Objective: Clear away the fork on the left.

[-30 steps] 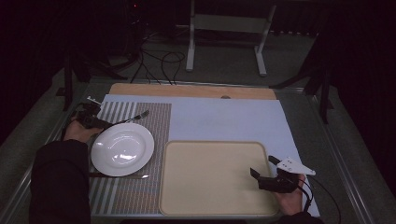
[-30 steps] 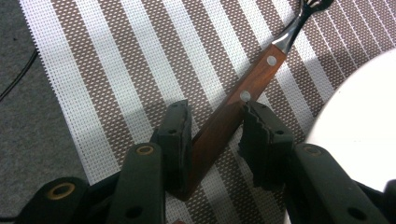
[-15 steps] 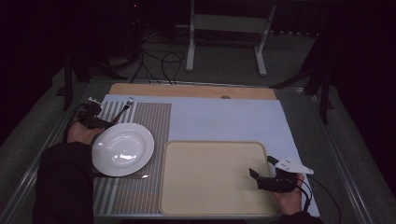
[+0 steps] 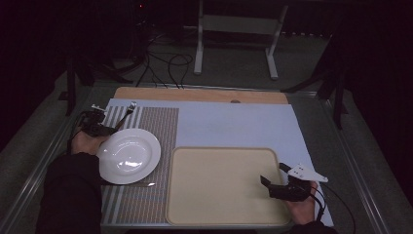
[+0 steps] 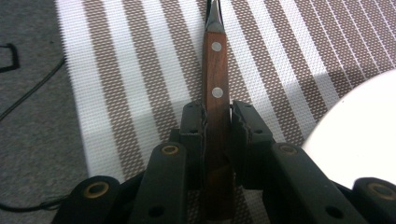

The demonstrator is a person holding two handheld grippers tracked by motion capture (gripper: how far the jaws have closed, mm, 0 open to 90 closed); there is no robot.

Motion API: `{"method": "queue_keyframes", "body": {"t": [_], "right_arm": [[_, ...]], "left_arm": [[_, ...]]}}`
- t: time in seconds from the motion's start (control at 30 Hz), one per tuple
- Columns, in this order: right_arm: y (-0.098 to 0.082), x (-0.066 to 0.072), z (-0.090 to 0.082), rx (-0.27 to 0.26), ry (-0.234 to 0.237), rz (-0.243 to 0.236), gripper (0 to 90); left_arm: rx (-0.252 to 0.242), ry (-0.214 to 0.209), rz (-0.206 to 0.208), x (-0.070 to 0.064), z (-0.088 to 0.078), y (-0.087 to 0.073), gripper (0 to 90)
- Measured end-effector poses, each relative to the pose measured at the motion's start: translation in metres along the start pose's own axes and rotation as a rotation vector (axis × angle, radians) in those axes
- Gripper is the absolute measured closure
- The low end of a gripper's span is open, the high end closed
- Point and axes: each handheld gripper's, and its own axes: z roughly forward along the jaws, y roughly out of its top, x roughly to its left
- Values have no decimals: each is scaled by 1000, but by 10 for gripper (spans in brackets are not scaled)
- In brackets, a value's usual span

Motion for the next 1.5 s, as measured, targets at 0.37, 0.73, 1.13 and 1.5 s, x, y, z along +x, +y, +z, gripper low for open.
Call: {"method": "queue_keyframes", "body": {"t": [0.37,0.73,1.13,1.5], "right_arm": [[0,1,-1,0,4,-2,95],[0,2,-1,0,1,-4,95],[0,2,0,2,4,-5,95],[0,2,0,5,8,-4,95]], "left_arm": [[-62,14,-26,0,-23,-14,758],[-125,4,-47,-3,-38,-21,758],[-186,-7,-51,-6,-51,-26,759],[-232,-25,-51,-13,-61,-26,759]]}}
